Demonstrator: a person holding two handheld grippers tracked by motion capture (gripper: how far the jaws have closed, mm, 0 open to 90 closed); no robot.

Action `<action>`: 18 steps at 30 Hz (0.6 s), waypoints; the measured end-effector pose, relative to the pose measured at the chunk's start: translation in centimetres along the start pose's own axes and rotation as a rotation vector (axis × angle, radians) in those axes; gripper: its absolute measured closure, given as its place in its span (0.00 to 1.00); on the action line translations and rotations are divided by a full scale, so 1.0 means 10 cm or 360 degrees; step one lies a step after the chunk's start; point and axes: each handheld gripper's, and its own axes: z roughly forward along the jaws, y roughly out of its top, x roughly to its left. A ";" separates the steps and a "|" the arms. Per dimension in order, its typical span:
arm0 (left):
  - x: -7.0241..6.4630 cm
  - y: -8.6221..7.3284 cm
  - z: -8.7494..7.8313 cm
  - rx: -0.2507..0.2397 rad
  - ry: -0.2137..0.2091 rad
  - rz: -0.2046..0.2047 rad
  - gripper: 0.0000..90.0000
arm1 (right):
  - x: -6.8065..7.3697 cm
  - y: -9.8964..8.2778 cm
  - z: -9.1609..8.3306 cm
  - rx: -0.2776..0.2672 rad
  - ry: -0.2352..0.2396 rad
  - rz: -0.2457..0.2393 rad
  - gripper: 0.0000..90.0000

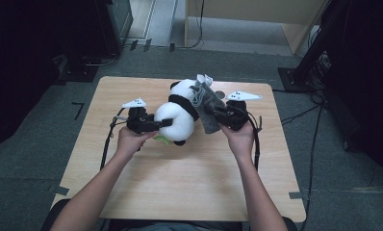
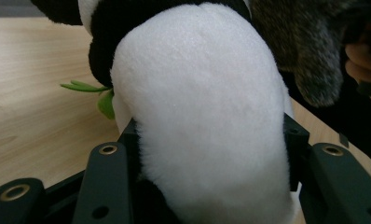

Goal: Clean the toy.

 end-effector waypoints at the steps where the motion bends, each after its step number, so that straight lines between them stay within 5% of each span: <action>1: -0.01 0.01 0.00 -0.0009 0.0004 0.0005 0.51 | 0.05 0.01 0.00 -0.0004 0.0016 -0.0006 0.87; 9: -0.10 0.04 0.05 -0.0074 0.0031 -0.0044 0.50 | 0.41 0.02 0.10 -0.0004 0.0125 -0.0070 0.87; 18: -0.18 0.03 0.09 -0.0047 0.0076 -0.0104 0.51 | 0.59 -0.12 0.37 0.0064 0.0156 -0.0069 0.88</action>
